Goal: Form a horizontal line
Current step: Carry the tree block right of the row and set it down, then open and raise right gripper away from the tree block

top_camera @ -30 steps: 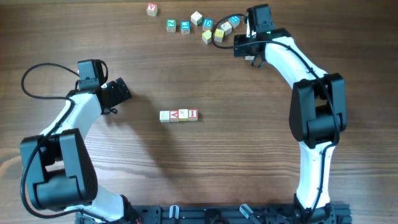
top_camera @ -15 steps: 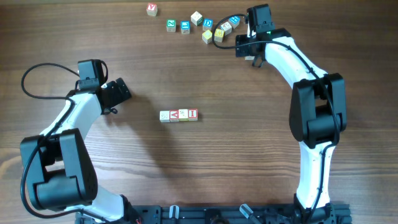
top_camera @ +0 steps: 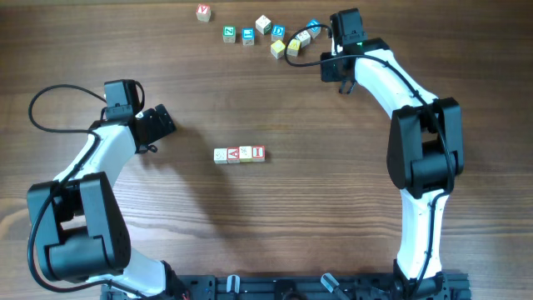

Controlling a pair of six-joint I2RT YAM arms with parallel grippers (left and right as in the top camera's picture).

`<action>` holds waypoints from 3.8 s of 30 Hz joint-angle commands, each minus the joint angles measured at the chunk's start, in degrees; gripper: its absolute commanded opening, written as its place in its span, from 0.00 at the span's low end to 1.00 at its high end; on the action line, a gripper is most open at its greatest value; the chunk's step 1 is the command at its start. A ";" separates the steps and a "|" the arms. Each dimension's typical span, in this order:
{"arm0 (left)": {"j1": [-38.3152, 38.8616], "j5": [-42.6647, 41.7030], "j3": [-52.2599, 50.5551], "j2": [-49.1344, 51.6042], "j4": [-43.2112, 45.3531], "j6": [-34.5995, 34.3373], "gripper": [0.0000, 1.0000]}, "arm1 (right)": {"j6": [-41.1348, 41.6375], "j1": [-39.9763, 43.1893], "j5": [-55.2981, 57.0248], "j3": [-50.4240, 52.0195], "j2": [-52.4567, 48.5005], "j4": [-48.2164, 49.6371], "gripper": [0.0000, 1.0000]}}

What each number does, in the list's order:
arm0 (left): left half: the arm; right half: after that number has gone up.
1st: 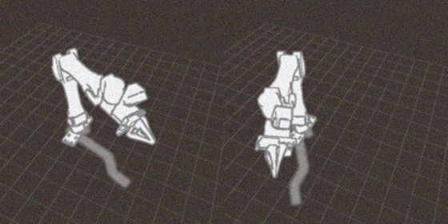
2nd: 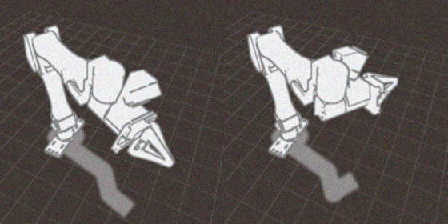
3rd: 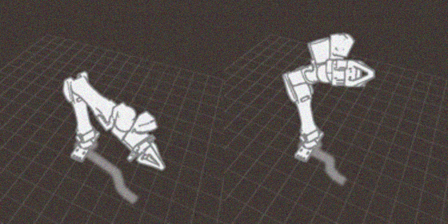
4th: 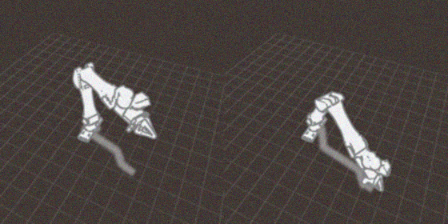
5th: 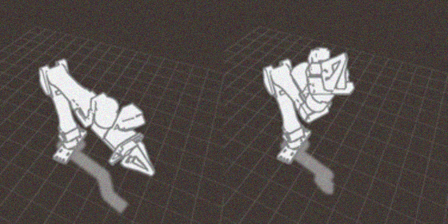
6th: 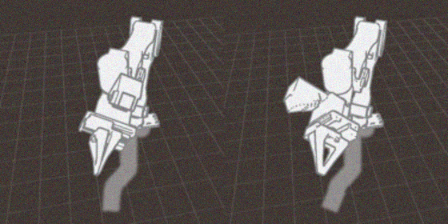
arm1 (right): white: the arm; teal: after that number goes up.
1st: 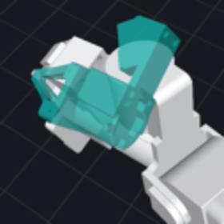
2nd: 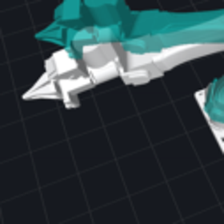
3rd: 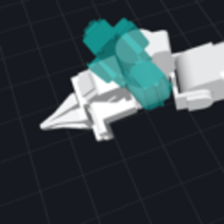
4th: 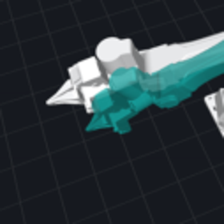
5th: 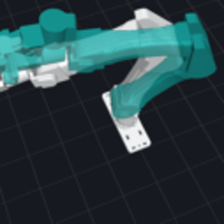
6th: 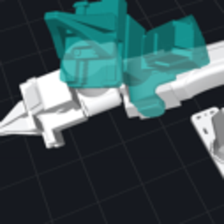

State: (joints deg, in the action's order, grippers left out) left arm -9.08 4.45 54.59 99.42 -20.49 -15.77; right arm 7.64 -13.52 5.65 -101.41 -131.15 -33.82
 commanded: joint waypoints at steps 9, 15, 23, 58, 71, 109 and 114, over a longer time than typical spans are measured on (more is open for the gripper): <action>-0.20 -0.31 0.17 0.02 0.13 -0.11 1.00 | 0.46 -0.02 0.72 -0.28 -0.26 -0.57 0.06; -0.20 -0.31 0.17 0.02 0.13 -0.11 1.00 | 0.57 -0.02 -6.91 -0.28 11.32 -4.02 0.04; -0.20 -0.31 0.17 0.02 0.13 -0.11 1.00 | 5.81 -0.02 -22.01 -0.28 23.76 -25.03 0.04; -0.20 -0.31 0.17 0.02 0.13 -0.11 1.00 | 23.91 -17.62 -15.72 29.53 23.37 -9.20 0.11; -0.20 -0.31 0.17 0.02 0.13 -0.09 1.00 | 23.91 -17.62 -15.65 29.53 23.37 -9.01 0.58; -0.20 -0.31 0.17 0.02 0.13 -0.11 1.00 | 26.88 -3.76 -6.03 29.53 23.37 -15.19 0.91; -0.20 -0.31 0.17 0.02 0.13 -0.11 1.00 | 26.82 -2.62 -6.01 29.53 23.37 -16.83 0.92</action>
State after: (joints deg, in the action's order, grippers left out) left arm -9.08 4.45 54.59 99.42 -20.51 -15.77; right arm 33.63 -16.27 -1.19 -72.29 -107.63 -50.37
